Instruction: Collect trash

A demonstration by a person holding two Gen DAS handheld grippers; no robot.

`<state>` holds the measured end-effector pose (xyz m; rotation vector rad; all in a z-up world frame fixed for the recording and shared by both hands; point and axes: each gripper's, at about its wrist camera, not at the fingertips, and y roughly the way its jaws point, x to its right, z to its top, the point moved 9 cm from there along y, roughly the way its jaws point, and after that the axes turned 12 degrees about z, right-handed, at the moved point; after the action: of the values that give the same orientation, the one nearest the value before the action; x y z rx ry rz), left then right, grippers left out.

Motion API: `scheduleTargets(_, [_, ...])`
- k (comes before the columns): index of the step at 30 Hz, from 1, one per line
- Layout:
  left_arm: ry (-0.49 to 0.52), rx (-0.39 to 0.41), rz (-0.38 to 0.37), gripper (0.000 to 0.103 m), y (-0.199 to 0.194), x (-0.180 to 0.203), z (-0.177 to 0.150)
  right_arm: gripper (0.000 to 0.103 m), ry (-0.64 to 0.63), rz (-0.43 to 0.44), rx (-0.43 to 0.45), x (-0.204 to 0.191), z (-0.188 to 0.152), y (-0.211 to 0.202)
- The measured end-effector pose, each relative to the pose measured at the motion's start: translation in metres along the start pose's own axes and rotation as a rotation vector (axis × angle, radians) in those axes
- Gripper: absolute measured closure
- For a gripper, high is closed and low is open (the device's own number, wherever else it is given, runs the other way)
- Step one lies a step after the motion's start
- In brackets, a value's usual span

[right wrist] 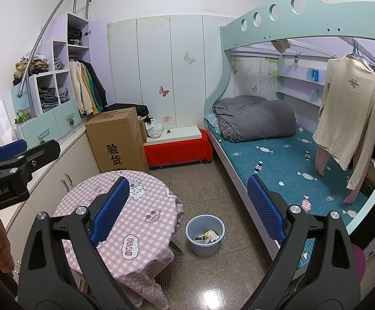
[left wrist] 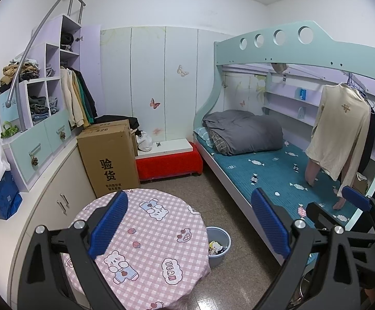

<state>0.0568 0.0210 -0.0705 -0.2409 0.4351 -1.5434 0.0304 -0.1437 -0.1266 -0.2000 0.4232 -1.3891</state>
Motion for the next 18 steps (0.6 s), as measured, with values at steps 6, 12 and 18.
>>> scheduleTargets(6, [0.004, 0.002, -0.001, 0.009, -0.0008, 0.0011, 0.0012, 0.012, 0.001, -0.001, 0.001, 0.0000, -0.0012, -0.0012])
scheduleTargets(12, [0.004, 0.003, -0.002, 0.009, -0.0010, 0.0013, 0.0011, 0.012, 0.001, 0.000, 0.000, 0.0002, -0.0013, -0.0010])
scheduleTargets(18, [0.009, 0.003, -0.006, 0.009, -0.0013, 0.0027, 0.0006, 0.012, 0.003, -0.002, -0.002, 0.0001, -0.0024, -0.0022])
